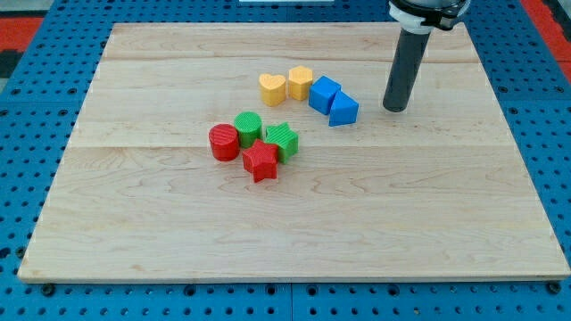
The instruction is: Drag the blue triangle into the right side of the green star
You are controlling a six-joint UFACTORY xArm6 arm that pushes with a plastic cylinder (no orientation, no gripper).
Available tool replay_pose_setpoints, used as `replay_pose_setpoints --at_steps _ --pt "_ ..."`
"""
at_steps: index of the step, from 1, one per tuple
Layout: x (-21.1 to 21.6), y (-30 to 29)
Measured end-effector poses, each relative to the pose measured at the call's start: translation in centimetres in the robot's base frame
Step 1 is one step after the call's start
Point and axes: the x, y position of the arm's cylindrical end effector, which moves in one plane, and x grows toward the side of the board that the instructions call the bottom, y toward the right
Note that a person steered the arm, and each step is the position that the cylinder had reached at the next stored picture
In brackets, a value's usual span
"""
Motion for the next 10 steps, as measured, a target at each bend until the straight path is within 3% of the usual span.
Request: replay_pose_setpoints --at_steps 4,8,10 --pt "-2.0 -4.4" --pt "2.2 -10.9" --pt "3.5 -6.4"
